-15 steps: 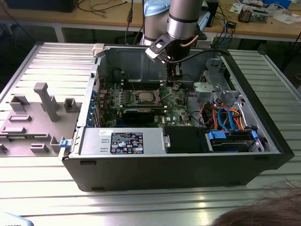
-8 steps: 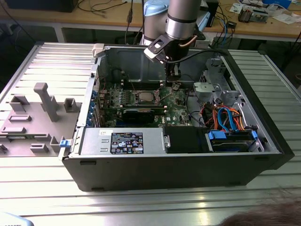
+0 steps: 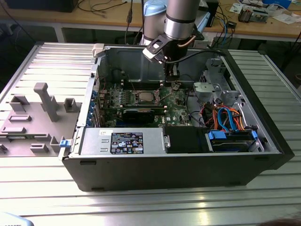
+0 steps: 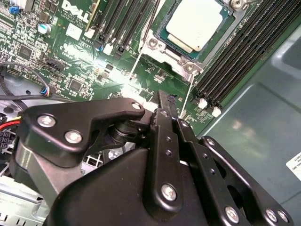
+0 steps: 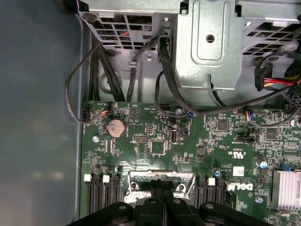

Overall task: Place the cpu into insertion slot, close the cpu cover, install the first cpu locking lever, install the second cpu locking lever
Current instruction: 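Install the second cpu locking lever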

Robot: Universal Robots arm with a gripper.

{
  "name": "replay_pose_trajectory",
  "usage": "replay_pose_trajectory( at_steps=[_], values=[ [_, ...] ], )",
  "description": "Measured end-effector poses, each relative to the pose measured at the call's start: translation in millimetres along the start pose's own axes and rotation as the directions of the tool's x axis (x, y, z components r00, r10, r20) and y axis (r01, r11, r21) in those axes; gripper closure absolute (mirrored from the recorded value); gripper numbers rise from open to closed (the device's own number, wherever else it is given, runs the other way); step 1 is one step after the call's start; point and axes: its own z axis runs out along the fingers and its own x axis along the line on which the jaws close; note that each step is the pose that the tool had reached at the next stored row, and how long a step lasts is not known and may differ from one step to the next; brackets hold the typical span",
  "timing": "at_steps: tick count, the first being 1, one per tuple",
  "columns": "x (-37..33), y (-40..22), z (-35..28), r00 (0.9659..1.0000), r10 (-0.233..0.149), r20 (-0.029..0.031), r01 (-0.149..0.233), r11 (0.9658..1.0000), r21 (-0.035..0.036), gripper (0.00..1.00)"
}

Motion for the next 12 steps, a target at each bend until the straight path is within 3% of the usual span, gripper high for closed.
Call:
replay_pose_trajectory(
  at_steps=[4,6,7,12],
  values=[
    [0.3,-6.7,0.5,1.0,0.0,-0.0001,0.0,1.0,0.0,0.89],
    [0.8,-17.1,0.8,1.0,0.0,-0.0001,0.0,1.0,-0.0001,0.89],
    [0.9,-18.4,0.8,1.0,0.0,0.0,0.0,1.0,-0.0001,0.89],
    [0.6,-11.2,0.6,1.0,0.0,-0.0001,0.0,1.0,-0.0001,0.89]
  ],
)
